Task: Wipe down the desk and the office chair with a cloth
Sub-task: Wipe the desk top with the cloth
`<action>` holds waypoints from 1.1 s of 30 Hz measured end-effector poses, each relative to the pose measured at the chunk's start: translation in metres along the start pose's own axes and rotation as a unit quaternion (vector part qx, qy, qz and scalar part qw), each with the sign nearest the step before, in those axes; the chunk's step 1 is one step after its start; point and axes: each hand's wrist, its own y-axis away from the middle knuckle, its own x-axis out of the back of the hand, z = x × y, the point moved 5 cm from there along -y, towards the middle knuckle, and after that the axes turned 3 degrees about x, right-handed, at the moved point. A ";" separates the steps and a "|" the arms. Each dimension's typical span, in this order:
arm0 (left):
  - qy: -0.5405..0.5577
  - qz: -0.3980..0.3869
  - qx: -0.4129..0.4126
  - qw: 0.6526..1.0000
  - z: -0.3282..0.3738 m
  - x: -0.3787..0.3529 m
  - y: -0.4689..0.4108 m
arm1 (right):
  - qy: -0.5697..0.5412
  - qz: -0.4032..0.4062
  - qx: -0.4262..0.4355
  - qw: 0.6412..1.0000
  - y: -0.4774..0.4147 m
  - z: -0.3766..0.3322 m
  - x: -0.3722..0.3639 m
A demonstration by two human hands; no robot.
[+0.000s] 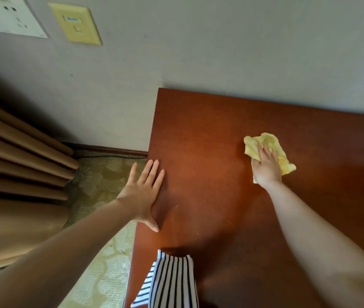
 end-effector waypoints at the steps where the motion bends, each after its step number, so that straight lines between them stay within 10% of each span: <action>1: -0.008 -0.006 0.004 1.000 0.003 0.000 0.003 | -0.001 -0.006 0.005 1.000 0.007 -0.001 -0.003; 26: 0.010 -0.045 0.019 0.999 0.036 -0.020 0.083 | 0.078 -0.084 0.207 0.971 0.291 -0.037 -0.117; 33: 0.084 -0.044 0.012 0.995 0.049 -0.029 0.099 | -0.073 -0.083 0.215 0.970 0.268 -0.036 -0.080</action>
